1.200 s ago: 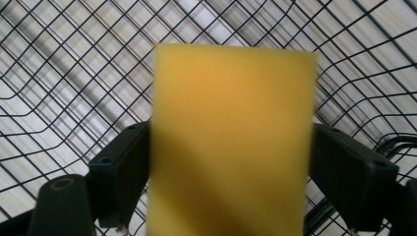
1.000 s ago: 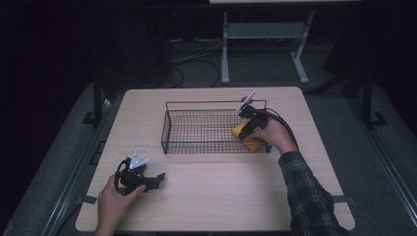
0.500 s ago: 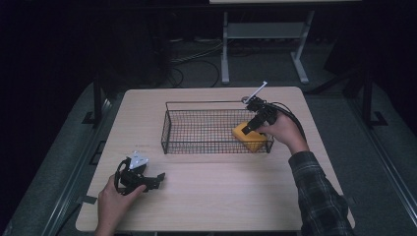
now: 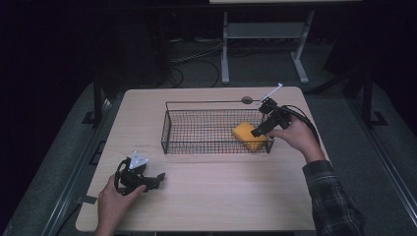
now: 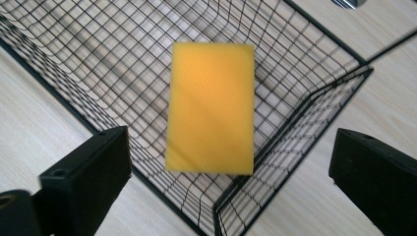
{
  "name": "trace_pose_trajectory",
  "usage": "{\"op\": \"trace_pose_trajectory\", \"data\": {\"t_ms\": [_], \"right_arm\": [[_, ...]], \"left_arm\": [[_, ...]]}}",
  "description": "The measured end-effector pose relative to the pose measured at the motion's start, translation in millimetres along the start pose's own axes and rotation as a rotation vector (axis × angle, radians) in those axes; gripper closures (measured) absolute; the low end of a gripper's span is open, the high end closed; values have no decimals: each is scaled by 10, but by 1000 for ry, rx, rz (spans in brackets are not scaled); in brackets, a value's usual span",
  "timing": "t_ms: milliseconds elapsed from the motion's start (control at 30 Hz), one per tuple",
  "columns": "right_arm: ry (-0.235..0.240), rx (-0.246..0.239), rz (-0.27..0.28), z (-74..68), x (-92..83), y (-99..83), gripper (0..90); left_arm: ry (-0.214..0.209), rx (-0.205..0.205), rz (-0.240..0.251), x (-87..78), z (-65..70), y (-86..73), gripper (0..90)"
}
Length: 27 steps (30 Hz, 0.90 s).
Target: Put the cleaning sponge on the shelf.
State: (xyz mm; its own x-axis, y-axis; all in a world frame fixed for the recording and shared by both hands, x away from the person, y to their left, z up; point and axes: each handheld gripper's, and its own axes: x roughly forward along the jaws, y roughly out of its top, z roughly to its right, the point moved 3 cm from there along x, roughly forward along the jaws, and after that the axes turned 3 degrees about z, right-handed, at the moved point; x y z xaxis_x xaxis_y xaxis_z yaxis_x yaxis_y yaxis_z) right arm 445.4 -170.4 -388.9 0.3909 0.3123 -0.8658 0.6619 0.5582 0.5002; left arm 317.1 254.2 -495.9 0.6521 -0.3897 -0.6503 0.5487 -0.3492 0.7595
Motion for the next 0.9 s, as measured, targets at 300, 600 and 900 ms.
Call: {"op": "trace_pose_trajectory", "data": {"t_ms": [300, 600, 900], "right_arm": [[-2, 33, 31, 73, -51, -223, 16], [5, 60, 83, 139, -101, -478, 15], [7, 78, 131, 145, -117, -771, 1]], "left_arm": [[0, -1, 0, 0, 1, 0, 127], [0, -1, 0, 0, 1, 0, 126], [0, 0, 0, 0, 1, 0, 127]]}}
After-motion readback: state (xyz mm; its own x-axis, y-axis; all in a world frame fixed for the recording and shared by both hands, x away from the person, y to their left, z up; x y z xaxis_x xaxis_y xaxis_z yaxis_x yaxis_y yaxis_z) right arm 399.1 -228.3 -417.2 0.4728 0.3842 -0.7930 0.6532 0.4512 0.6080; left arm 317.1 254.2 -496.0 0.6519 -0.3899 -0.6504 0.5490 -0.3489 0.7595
